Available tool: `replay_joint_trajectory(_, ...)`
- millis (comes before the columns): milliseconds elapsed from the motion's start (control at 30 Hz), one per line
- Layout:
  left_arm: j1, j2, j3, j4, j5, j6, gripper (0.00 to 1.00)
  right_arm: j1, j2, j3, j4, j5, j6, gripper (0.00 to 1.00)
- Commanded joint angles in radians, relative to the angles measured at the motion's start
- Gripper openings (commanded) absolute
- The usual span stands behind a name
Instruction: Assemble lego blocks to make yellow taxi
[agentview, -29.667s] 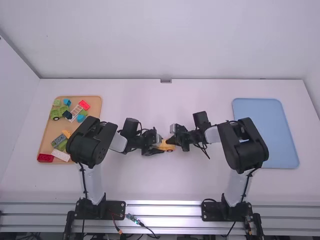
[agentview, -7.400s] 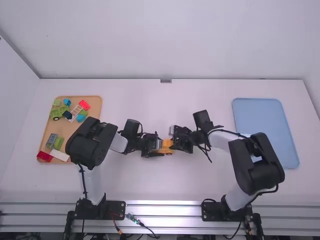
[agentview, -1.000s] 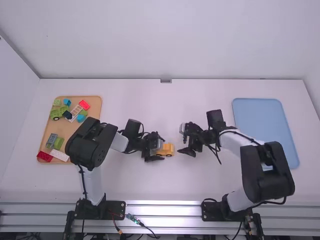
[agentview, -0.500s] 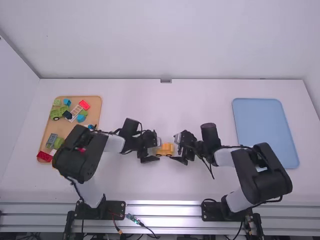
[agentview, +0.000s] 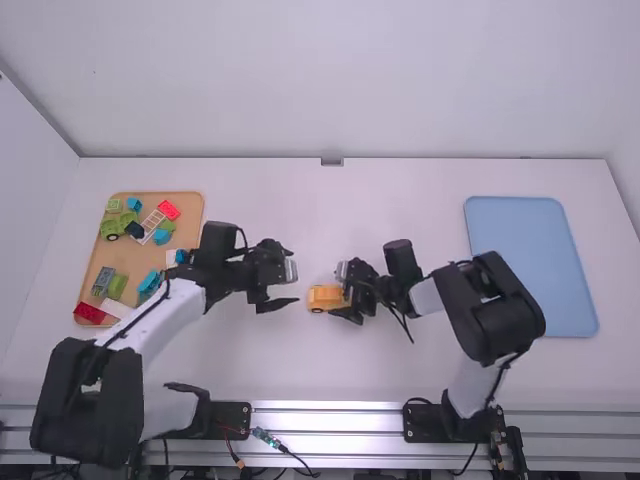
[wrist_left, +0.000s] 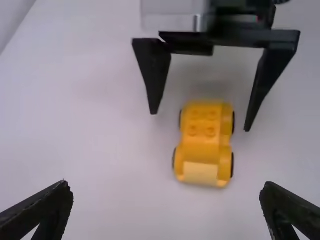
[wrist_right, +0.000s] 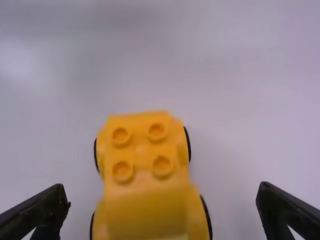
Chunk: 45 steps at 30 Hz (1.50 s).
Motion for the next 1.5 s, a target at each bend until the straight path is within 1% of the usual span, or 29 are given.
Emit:
replay_joint_trajectory(0, 0.038, -0.031, -0.004, -0.018, 0.043, 0.024, 0.99, 0.028, 0.038, 0.033, 0.000, 0.006, 0.011, 0.99)
replay_joint_trajectory(167, 0.066, -0.038, -0.004, -0.033, 0.042, 0.028, 0.99, 0.067, 0.108, 0.080, -0.001, 0.031, 0.017, 0.99)
replay_joint_trajectory(267, 0.066, -0.038, -0.004, -0.035, 0.035, 0.027, 0.99, 0.082, 0.120, 0.089, -0.003, 0.062, 0.035, 1.00)
replay_joint_trajectory(300, 0.068, -0.038, -0.004, -0.035, 0.035, 0.027, 0.99, 0.085, 0.120, 0.091, -0.004, 0.069, 0.036, 0.98)
replay_joint_trajectory(400, 0.064, -0.038, -0.004, -0.034, 0.035, 0.027, 0.99, 0.090, 0.122, 0.090, -0.003, 0.102, 0.036, 0.84)
replay_joint_trajectory(433, 0.065, -0.038, -0.004, -0.034, 0.034, 0.027, 0.99, 0.089, 0.122, 0.089, -0.005, 0.111, 0.036, 0.73)
replay_joint_trajectory(533, 0.071, -0.038, -0.004, -0.032, 0.035, 0.027, 0.99, 0.088, 0.122, 0.089, -0.013, 0.112, 0.036, 0.61)
replay_joint_trajectory(567, 0.072, -0.038, -0.004, -0.032, 0.035, 0.027, 0.99, 0.089, 0.122, 0.089, -0.018, 0.111, 0.036, 0.53)
replay_joint_trajectory(633, 0.071, -0.038, -0.004, -0.032, 0.035, 0.027, 0.99, 0.087, 0.121, 0.090, -0.027, 0.118, 0.036, 0.48)
replay_joint_trajectory(667, 0.069, -0.038, -0.004, -0.033, 0.034, 0.027, 0.99, 0.084, 0.121, 0.092, -0.032, 0.122, 0.036, 0.47)
replay_joint_trajectory(700, 0.066, -0.038, -0.004, -0.033, 0.034, 0.027, 0.99, 0.075, 0.120, 0.092, -0.035, 0.134, 0.037, 0.39)
replay_joint_trajectory(733, 0.066, -0.038, -0.004, -0.032, 0.032, 0.027, 0.99, 0.071, 0.119, 0.091, -0.035, 0.137, 0.037, 0.36)
replay_joint_trajectory(800, 0.066, -0.038, -0.004, -0.031, 0.031, 0.027, 0.99, 0.061, 0.119, 0.090, -0.039, 0.140, 0.037, 0.36)
replay_joint_trajectory(867, 0.066, -0.038, -0.004, -0.031, 0.032, 0.027, 0.99, 0.034, 0.101, 0.091, -0.076, 0.169, 0.036, 0.36)
replay_joint_trajectory(900, 0.066, -0.037, -0.004, -0.028, 0.031, 0.027, 0.99, 0.014, 0.070, 0.092, -0.126, 0.212, 0.035, 0.35)
replay_joint_trajectory(1000, 0.066, -0.037, -0.004, -0.028, 0.031, 0.027, 0.99, -0.014, 0.004, 0.096, -0.224, 0.295, 0.035, 0.34)
replay_joint_trajectory(1033, 0.066, -0.037, -0.004, -0.028, 0.031, 0.027, 0.99, -0.032, -0.037, 0.104, -0.288, 0.346, 0.035, 0.33)
replay_joint_trajectory(1133, 0.066, -0.037, -0.004, -0.028, 0.031, 0.027, 0.99, -0.077, -0.126, 0.129, -0.395, 0.452, 0.036, 0.29)
replay_joint_trajectory(1167, 0.066, -0.037, -0.004, -0.023, 0.032, 0.027, 0.99, -0.109, -0.173, 0.140, -0.430, 0.508, 0.042, 0.26)
replay_joint_trajectory(1267, 0.066, -0.037, -0.005, -0.006, 0.034, 0.025, 0.99, -0.174, -0.250, 0.151, -0.444, 0.608, 0.113, 0.25)
replay_joint_trajectory(1300, 0.065, -0.037, -0.005, 0.003, 0.034, 0.024, 0.99, -0.211, -0.286, 0.151, -0.444, 0.643, 0.132, 0.25)
replay_joint_trajectory(1367, 0.065, -0.037, -0.005, 0.014, 0.034, 0.023, 0.99, -0.258, -0.322, 0.151, -0.448, 0.668, 0.141, 0.24)
replay_joint_trajectory(1400, 0.065, -0.037, -0.005, 0.019, 0.034, 0.024, 0.99, -0.290, -0.340, 0.151, -0.451, 0.677, 0.140, 0.24)
replay_joint_trajectory(1433, 0.065, -0.037, -0.005, 0.030, 0.034, 0.023, 0.99, -0.340, -0.360, 0.151, -0.455, 0.687, 0.140, 0.22)
replay_joint_trajectory(1467, 0.065, -0.037, -0.005, 0.035, 0.034, 0.022, 0.99, -0.369, -0.369, 0.151, -0.458, 0.692, 0.141, 0.21)
